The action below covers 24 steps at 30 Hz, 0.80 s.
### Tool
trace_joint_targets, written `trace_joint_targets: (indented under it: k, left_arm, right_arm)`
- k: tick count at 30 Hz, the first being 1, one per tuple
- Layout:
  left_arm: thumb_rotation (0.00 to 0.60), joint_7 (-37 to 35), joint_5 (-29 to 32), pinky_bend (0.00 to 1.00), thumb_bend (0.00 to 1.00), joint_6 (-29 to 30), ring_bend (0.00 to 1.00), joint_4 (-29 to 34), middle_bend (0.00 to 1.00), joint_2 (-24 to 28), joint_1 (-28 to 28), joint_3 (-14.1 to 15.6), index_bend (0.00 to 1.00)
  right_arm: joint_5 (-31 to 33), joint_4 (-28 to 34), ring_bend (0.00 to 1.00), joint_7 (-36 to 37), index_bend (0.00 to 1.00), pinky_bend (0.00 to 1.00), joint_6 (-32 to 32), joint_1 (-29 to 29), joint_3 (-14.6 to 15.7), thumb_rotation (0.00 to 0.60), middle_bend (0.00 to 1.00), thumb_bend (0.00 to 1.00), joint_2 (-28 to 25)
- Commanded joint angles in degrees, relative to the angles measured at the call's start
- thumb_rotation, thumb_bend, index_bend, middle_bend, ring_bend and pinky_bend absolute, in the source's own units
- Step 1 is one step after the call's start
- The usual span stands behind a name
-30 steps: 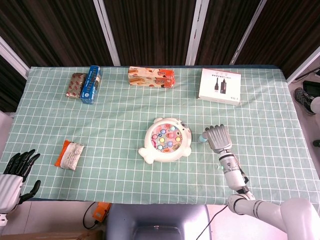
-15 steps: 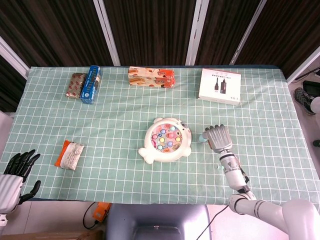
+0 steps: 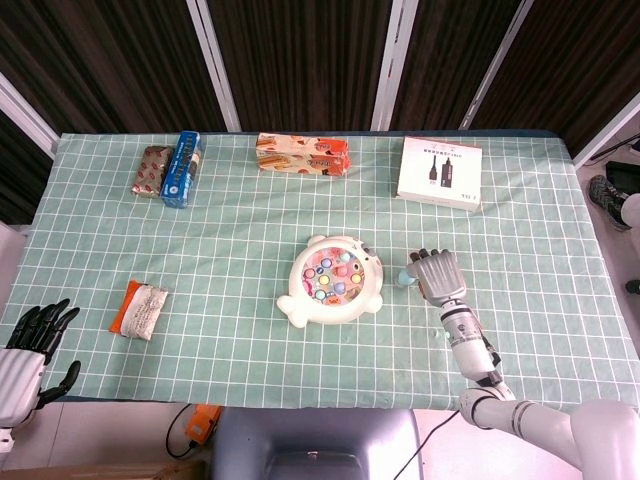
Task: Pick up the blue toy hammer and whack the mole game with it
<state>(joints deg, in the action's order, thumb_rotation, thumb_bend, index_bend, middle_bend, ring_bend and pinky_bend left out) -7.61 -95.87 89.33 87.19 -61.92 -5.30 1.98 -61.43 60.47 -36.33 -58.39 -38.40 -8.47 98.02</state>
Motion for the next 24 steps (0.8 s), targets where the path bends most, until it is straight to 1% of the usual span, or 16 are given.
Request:
trace_joint_targets:
  k: [1,5,9,13,16,17,18,19,20,21,22,23,24]
  left_arm:
    - [0.600,0.01,-0.06,0.00,0.42,0.08,0.00,0.01,0.00,-0.01,0.04,0.03,0.00]
    - [0.600,-0.05,0.02,0.00,0.42,0.11,0.00,-0.02,0.00,-0.03,0.04,-0.05,0.00]
    - [0.600,-0.07,0.04,0.00,0.42,0.26,0.00,-0.02,0.00,-0.07,0.11,-0.09,0.00]
    - [0.600,-0.01,0.04,0.00,0.42,0.37,0.00,-0.09,0.00,-0.12,0.15,-0.12,0.00]
    - [0.600,0.28,0.02,0.00,0.42,0.31,0.00,-0.03,0.00,-0.21,0.17,-0.08,0.00]
    - [0.600,0.40,0.00,0.00,0.42,0.31,0.00,0.00,0.00,-0.23,0.18,-0.06,0.00]
    - [0.600,0.53,-0.03,0.00,0.42,0.34,0.00,0.04,0.00,-0.25,0.20,-0.05,0.00]
    - [0.600,0.67,-0.05,0.00,0.42,0.43,0.00,0.07,0.00,-0.29,0.24,-0.06,0.00]
    - [0.600,0.84,-0.03,0.00,0.42,0.52,0.00,0.10,0.00,-0.33,0.29,-0.09,0.00]
    - [0.600,1.08,0.03,0.00,0.42,0.60,0.00,0.15,0.00,-0.40,0.35,-0.14,0.00]
    - [0.600,1.28,0.07,0.00,0.42,0.63,0.00,0.17,0.00,-0.47,0.37,-0.17,0.00]
    - [0.600,1.49,0.09,0.00,0.42,0.60,0.00,0.19,0.00,-0.54,0.38,-0.18,0.00]
    - [0.600,1.83,0.11,0.00,0.42,0.48,0.00,0.25,0.00,-0.65,0.35,-0.18,0.00]
  right_arm:
    - [-0.19,0.31,0.51,0.23,0.48,0.66,-0.01,0.19,-0.05,0.600,0.48,0.49,-0.28]
    - [-0.94,0.95,0.51,0.52,0.48,0.66,-0.39,0.59,0.18,0.600,0.47,0.49,-0.85]
    - [-2.41,3.20,0.51,-0.02,0.46,0.66,-2.15,1.51,0.93,0.600,0.46,0.48,-1.99]
    - [-6.92,9.41,0.50,0.02,0.40,0.66,-8.79,4.27,2.58,0.600,0.44,0.46,-5.22]
    - [-10.31,16.05,0.50,0.23,0.32,0.67,-14.37,7.32,4.15,0.600,0.41,0.45,-9.10]
    - [-11.19,18.50,0.48,0.02,0.28,0.67,-16.19,8.45,4.72,0.600,0.38,0.43,-10.42]
    - [-12.14,21.26,0.46,-0.22,0.25,0.66,-18.45,9.86,5.36,0.600,0.36,0.43,-11.83]
    - [-13.04,24.40,0.41,-0.70,0.19,0.64,-21.00,11.65,6.31,0.600,0.32,0.40,-13.38]
    - [-13.56,27.88,0.34,-1.65,0.11,0.60,-23.51,13.77,7.62,0.600,0.25,0.36,-15.04]
    - [-13.53,33.01,0.25,-3.52,0.05,0.53,-26.88,17.11,9.81,0.600,0.17,0.31,-17.22]
    - [-13.76,36.53,0.19,-4.96,0.02,0.47,-29.60,19.72,11.70,0.600,0.11,0.28,-18.57]
    - [-15.06,38.91,0.11,-5.83,0.00,0.39,-32.41,22.15,13.73,0.600,0.04,0.25,-19.54]
    - [-18.09,39.63,0.06,-5.40,0.00,0.34,-36.29,25.18,16.25,0.600,0.01,0.24,-20.09]
